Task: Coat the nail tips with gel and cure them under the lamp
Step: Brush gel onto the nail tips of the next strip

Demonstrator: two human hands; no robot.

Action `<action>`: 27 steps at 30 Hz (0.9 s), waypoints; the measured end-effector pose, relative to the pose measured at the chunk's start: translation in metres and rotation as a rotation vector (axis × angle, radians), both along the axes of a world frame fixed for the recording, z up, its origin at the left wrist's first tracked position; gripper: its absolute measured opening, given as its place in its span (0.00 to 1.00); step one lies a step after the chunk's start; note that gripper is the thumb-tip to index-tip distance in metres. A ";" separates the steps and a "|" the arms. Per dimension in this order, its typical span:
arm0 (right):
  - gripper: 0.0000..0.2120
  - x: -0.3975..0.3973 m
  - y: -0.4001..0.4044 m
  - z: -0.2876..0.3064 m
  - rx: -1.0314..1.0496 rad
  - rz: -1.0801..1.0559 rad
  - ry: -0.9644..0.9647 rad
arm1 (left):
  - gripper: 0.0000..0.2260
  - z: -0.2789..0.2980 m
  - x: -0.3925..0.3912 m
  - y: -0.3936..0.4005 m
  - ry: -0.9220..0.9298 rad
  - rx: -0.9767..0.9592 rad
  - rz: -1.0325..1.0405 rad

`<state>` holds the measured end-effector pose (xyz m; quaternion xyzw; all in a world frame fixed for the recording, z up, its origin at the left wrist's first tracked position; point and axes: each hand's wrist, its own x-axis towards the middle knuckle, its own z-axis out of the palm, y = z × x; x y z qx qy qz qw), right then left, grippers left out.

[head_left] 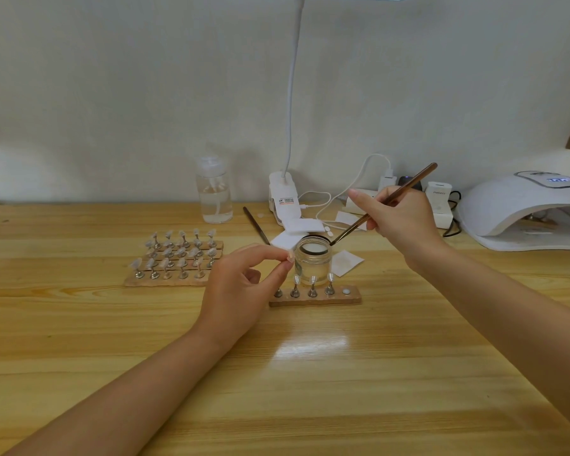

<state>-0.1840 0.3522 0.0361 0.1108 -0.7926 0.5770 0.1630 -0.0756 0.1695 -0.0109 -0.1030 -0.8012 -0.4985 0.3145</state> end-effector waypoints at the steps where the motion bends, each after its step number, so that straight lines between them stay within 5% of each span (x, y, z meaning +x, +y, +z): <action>1: 0.16 0.000 0.001 0.000 -0.010 -0.008 0.000 | 0.09 0.000 0.000 0.000 0.000 -0.001 -0.002; 13: 0.16 0.047 -0.016 -0.004 -0.396 0.122 0.125 | 0.12 0.001 0.000 0.001 0.017 -0.012 -0.024; 21: 0.06 0.070 -0.022 -0.025 -0.134 0.219 0.419 | 0.13 0.000 -0.001 0.001 0.006 -0.023 -0.006; 27: 0.11 0.075 -0.026 -0.031 -0.075 0.206 0.481 | 0.12 -0.001 -0.001 0.000 0.033 -0.051 -0.011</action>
